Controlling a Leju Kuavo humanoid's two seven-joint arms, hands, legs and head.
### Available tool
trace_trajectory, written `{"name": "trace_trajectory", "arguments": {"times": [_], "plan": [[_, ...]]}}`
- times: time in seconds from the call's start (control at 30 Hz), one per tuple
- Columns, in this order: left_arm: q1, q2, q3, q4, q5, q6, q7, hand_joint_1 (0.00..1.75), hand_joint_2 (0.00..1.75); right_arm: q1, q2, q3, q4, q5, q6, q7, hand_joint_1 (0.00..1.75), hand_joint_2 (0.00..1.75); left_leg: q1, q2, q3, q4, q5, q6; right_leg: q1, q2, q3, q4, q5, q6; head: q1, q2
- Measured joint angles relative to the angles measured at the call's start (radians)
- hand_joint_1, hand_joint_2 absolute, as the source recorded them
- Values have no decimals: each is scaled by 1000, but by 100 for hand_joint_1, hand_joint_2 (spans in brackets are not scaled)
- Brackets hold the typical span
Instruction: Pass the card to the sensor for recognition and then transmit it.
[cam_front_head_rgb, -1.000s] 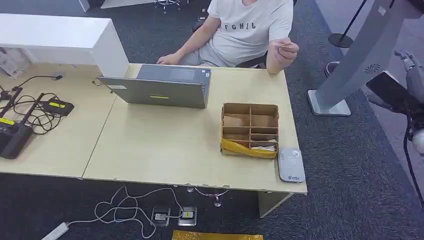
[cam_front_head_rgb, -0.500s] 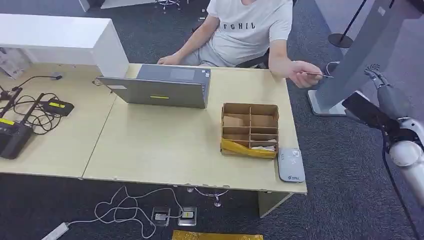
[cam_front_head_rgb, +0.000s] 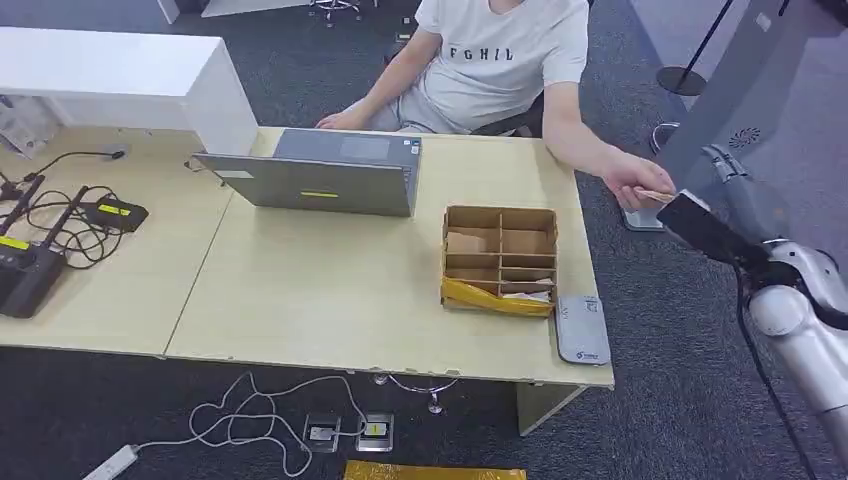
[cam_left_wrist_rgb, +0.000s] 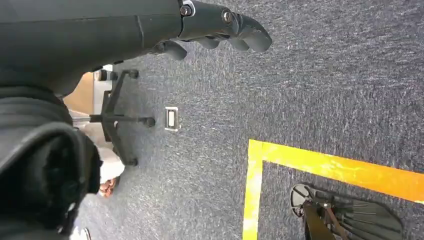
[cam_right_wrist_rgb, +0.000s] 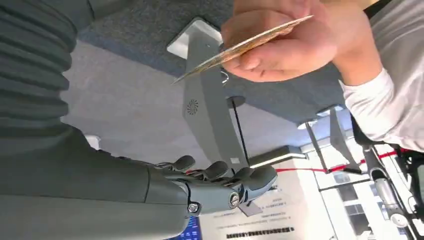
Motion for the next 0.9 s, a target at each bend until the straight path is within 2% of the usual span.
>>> {"name": "trace_trajectory", "arguments": {"times": [0.07, 0.1, 0.13, 0.2, 0.27, 0.9], "plan": [[0, 0, -2, 0, 0, -1, 0, 0, 0, -1, 5, 7, 3, 5, -2, -5, 0, 175, 0, 0, 0, 0, 0, 0, 0, 0, 0, 0, 0, 0, 0, 0], [0, 0, -2, 0, 0, -2, 0, 0, 0, -4, 7, 10, 6, 7, -3, -7, 26, 175, 0, 0, 0, 0, 0, 0, 0, 0, 0, 0, 0, 0, 0, 0], [0, 0, -3, 0, 0, -3, 0, 0, 0, -6, 10, 13, 10, 9, -3, -9, 26, 175, 0, 0, 0, 0, 0, 0, 0, 0, 0, 0, 0, 0, 0, 0], [0, 0, -4, 0, 0, -3, 0, 0, 0, -14, 16, 17, 19, 12, -3, -14, 140, 175, 0, 0, 0, 0, 0, 0, 0, 0, 0, 0, 0, 0, 0, 0], [0, 0, -5, 0, 0, -3, 0, 0, 0, -20, 21, 19, 28, 14, -2, -18, 175, 175, 0, 0, 0, 0, 0, 0, 0, 0, 0, 0, 0, 0, 0, 0], [0, 0, -6, 0, 7, -1, 1, 0, 0, -55, 42, 42, 112, -27, -16, -43, 175, 175, 0, 0, 0, 0, 0, 0, 0, 0, 0, 0, 0, 0, 0, 0]]}}
